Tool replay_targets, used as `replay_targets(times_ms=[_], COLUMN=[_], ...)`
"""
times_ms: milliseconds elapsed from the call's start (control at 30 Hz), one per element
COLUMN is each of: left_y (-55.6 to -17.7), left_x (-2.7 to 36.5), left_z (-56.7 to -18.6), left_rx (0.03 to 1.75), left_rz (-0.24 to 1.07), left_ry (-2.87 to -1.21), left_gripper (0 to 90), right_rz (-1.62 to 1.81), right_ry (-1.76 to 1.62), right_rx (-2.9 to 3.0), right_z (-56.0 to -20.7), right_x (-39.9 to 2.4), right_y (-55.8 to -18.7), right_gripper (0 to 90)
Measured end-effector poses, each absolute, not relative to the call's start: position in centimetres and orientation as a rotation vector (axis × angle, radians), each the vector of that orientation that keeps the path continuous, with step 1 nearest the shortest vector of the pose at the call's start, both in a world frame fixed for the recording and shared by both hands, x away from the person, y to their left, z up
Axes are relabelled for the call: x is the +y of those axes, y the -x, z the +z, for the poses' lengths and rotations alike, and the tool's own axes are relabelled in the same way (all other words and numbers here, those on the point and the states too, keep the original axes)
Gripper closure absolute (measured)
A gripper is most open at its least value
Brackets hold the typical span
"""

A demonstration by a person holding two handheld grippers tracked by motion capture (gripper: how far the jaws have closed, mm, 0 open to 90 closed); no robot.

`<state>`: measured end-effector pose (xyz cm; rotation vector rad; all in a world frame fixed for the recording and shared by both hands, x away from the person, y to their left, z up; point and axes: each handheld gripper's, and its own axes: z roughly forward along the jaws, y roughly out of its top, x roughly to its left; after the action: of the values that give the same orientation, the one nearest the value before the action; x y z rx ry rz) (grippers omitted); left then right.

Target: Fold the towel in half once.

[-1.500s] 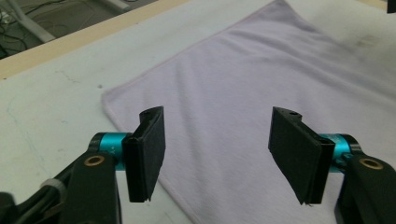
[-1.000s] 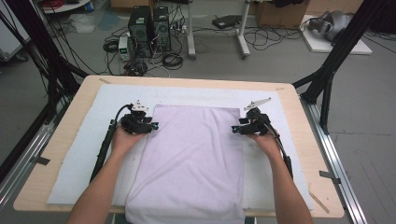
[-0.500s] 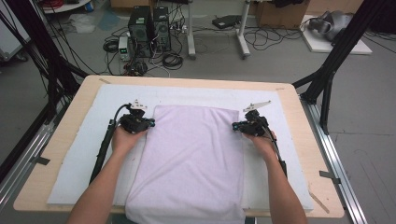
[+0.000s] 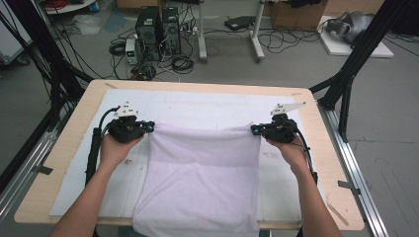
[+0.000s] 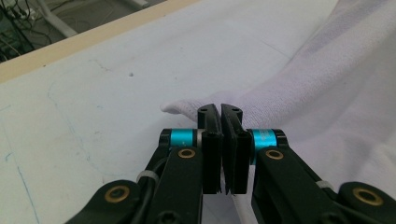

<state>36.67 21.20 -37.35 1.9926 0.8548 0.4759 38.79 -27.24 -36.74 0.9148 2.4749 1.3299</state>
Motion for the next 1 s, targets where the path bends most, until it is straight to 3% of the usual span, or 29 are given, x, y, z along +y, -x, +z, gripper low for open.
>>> replay_targets(times_ms=[167,400,467,500,567,667,900,1000], left_y=[-32.8,-28.7,-28.2,-28.1,-28.2,-29.3,-33.3,-34.9], left_x=[21.3,21.7,21.9,22.0,22.3,22.4,21.0,20.5], left_z=[-37.9,-40.6,-41.2,-41.4,-41.3,-40.5,-41.0,-41.9], left_rx=[0.798,0.779,0.784,0.788,0.79,0.821,0.887,0.925], left_rz=[0.475,0.411,0.378,0.352,0.336,0.36,0.384,0.347], left_ry=[-2.014,-2.077,-2.101,-2.099,-2.091,-2.066,-2.074,-2.09], left_gripper=[86.3,84.4,79.4,72.6,60.3,51.0,50.5,51.3], right_rz=[1.338,1.332,1.299,1.305,1.303,1.315,1.165,1.13], right_ry=[-0.86,-0.852,-0.852,-0.847,-0.842,-0.853,-0.903,-0.955], right_rx=[2.502,2.56,2.595,2.614,2.618,2.568,2.558,2.578], right_z=[-36.7,-39.6,-40.5,-40.8,-40.8,-39.9,-40.6,-41.8], right_x=[-27.3,-27.7,-27.7,-27.7,-27.7,-28.0,-26.7,-26.5], right_y=[-35.5,-31.3,-30.6,-30.4,-30.0,-30.6,-33.7,-35.1], right_gripper=[86.8,86.5,84.5,79.9,70.5,64.3,50.8,49.2])
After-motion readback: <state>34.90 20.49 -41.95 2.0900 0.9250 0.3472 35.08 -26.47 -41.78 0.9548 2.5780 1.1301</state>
